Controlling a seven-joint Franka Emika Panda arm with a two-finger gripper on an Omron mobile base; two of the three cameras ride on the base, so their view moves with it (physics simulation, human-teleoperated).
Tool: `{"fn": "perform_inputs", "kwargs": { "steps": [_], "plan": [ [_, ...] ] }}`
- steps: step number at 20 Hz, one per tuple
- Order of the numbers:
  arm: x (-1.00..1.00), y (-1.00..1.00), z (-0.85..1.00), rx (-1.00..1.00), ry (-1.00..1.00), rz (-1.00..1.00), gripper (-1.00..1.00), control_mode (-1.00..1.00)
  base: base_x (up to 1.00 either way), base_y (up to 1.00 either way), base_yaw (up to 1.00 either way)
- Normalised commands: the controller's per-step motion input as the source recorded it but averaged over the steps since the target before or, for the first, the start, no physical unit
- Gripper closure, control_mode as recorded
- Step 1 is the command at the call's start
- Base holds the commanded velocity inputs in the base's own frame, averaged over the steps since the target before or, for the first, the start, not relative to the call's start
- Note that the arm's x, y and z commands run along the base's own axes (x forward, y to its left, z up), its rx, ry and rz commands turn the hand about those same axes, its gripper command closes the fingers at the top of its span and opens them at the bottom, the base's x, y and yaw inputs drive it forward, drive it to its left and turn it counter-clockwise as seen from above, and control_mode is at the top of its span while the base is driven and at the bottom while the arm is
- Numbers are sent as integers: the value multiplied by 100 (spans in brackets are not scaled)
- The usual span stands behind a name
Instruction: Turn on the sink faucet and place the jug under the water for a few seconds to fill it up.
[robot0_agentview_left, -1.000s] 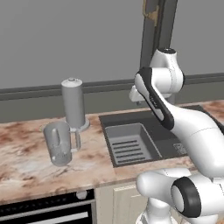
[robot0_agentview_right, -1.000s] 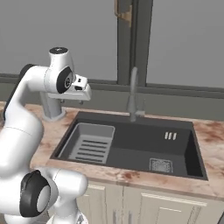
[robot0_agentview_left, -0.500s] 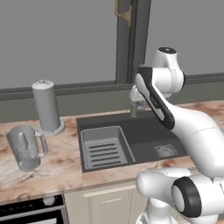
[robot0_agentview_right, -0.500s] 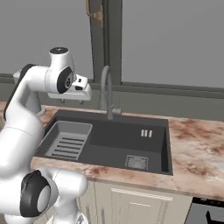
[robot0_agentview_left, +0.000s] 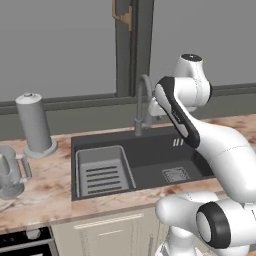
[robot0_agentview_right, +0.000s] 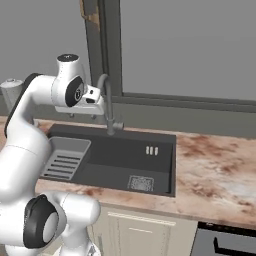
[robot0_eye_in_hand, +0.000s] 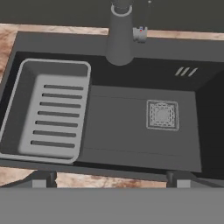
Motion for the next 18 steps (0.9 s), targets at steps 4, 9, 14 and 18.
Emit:
{"fn": "perform_inputs", "kwargs": {
  "steps": [4,9,14,18],
  "plan": [
    [0,0,0,0,0,0,-100,100,0,-36,0],
    [0,0,0,0,0,0,-100,100,0,-8,0],
    [0,0,0,0,0,0,-100,100,0,0,0],
    [0,0,0,0,0,0,-100,100,4,0,0]
  ]
}}
